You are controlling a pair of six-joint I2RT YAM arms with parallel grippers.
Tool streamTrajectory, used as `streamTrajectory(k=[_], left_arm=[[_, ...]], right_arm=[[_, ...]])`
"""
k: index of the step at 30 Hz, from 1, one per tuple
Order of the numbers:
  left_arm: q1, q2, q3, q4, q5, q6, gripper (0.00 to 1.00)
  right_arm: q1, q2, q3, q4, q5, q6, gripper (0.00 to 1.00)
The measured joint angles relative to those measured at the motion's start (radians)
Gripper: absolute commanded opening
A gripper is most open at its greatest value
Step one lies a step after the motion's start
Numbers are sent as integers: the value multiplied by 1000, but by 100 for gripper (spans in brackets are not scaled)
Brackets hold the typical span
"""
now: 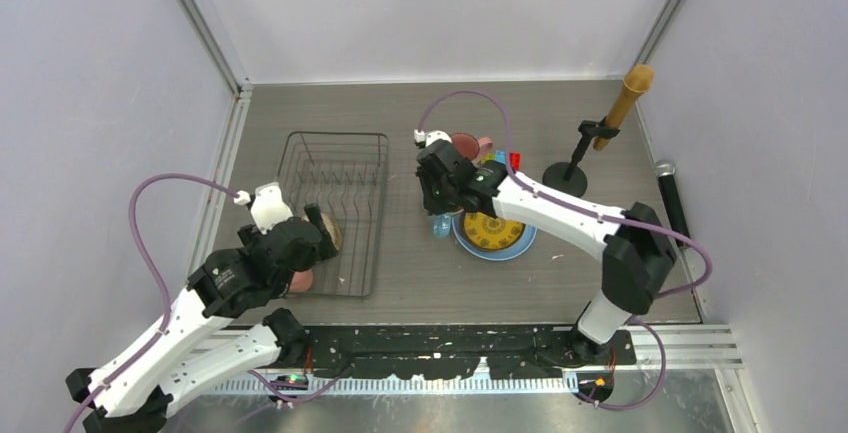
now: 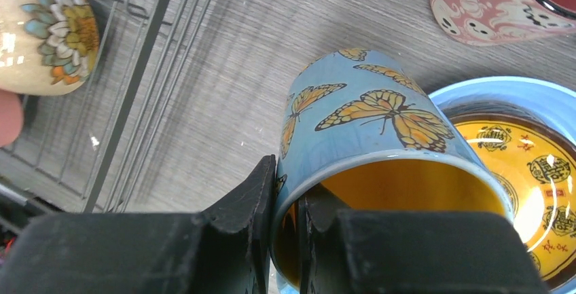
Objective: Unload the mixed dishes from the dish rack
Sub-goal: Place the cup at the center of the board.
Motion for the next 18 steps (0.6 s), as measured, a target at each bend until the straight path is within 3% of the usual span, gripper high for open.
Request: streamTrajectory(k=[18], left_arm=[[0, 163, 68, -139, -45, -29, 100]], right_arm=[[13, 283, 209, -85, 60, -35, 1]])
